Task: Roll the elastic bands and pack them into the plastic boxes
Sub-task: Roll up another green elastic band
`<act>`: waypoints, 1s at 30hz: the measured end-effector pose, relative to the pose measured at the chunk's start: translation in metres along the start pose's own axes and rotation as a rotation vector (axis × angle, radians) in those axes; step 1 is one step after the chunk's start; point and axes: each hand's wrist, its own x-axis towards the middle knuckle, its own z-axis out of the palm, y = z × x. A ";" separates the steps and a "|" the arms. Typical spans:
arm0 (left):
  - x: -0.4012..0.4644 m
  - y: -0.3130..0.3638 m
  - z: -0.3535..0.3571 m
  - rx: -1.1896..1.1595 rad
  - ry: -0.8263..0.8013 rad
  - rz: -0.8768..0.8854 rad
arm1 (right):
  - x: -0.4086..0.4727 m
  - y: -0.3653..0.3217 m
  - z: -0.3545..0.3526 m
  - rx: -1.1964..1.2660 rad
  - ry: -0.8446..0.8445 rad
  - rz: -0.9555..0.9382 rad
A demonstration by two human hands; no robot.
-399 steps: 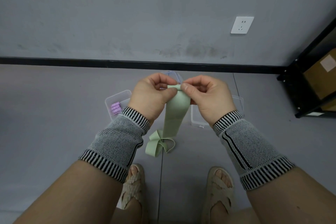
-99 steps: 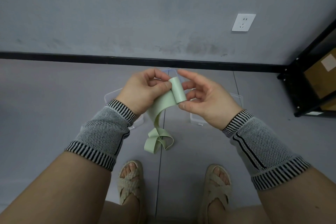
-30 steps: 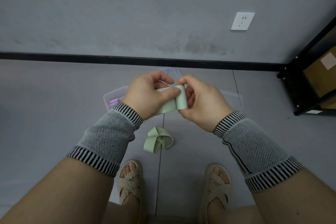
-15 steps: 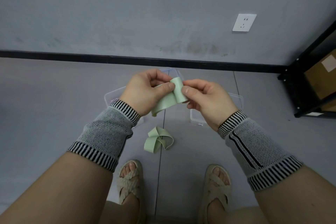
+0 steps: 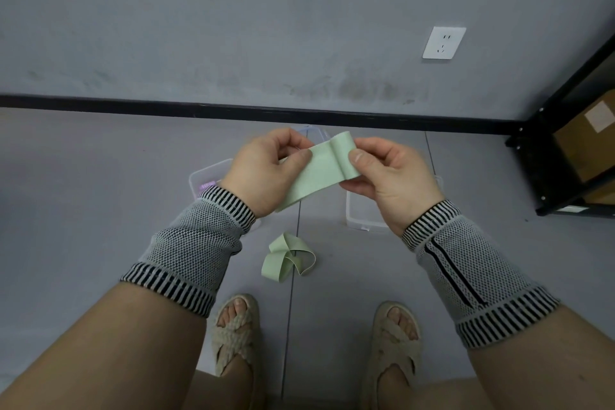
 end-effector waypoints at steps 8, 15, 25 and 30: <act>-0.003 0.007 0.000 -0.096 -0.013 0.017 | -0.001 0.001 0.005 -0.123 0.019 -0.120; -0.003 0.011 0.005 -0.188 -0.017 -0.037 | -0.001 0.004 0.010 -0.325 0.055 -0.261; 0.000 0.003 -0.005 -0.221 0.002 -0.144 | -0.006 0.001 0.007 -0.266 -0.197 -0.214; -0.003 0.001 -0.011 -0.221 -0.078 -0.160 | -0.006 0.007 0.003 -0.572 -0.269 -0.239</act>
